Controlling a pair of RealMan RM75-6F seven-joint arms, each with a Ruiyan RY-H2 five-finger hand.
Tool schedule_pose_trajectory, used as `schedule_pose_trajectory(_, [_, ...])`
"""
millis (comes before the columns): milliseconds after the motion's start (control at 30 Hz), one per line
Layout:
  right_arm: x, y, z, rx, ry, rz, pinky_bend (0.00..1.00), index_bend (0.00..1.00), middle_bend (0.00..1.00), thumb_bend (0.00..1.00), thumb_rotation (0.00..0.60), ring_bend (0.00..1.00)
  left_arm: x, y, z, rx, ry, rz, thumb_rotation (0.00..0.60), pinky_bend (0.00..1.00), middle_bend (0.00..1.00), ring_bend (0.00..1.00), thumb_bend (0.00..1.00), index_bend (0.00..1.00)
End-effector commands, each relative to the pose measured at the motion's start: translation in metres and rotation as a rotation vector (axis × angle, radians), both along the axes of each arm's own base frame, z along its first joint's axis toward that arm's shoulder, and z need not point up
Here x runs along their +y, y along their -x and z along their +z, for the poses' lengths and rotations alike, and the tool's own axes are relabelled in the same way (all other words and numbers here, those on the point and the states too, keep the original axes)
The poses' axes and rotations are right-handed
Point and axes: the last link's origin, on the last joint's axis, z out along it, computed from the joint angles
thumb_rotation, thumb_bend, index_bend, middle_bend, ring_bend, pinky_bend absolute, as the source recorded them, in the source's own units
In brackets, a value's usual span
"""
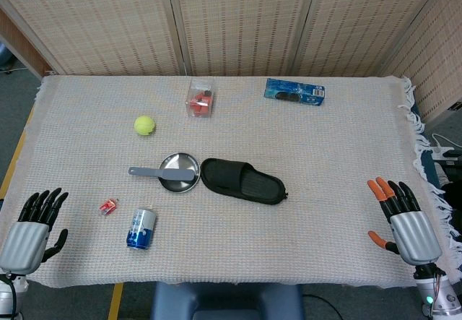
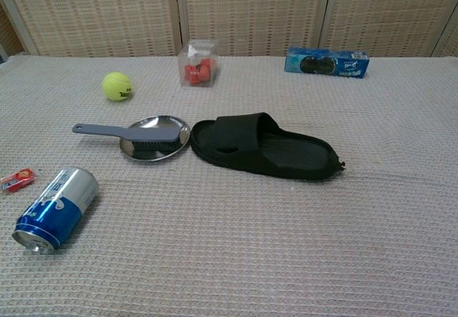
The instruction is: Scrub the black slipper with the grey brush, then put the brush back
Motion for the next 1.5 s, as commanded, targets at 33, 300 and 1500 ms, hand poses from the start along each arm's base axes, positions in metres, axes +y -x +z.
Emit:
schedule_pose_trajectory(33, [0.000, 0.000, -0.001, 0.003, -0.006, -0.004, 0.00, 0.00, 0.00, 0.06, 0.600, 0.00, -0.001, -0.001, -0.006, 0.004, 0.024, -0.008, 0.600, 0.13, 0.00, 0.00, 0.45, 0.00])
schedule_pose_trajectory(300, [0.002, -0.001, -0.001, 0.005, -0.014, -0.002, 0.00, 0.00, 0.00, 0.06, 0.600, 0.00, 0.012, -0.017, -0.041, 0.005, 0.123, -0.065, 0.600, 0.49, 0.00, 0.22, 0.45, 0.00])
schedule_pose_trajectory(1500, [-0.002, 0.005, -0.005, 0.034, -0.076, -0.058, 0.00, 0.00, 0.00, 0.06, 0.600, 0.00, 0.166, -0.107, -0.178, 0.104, 0.255, -0.106, 0.600, 0.96, 0.13, 0.71, 0.45, 0.10])
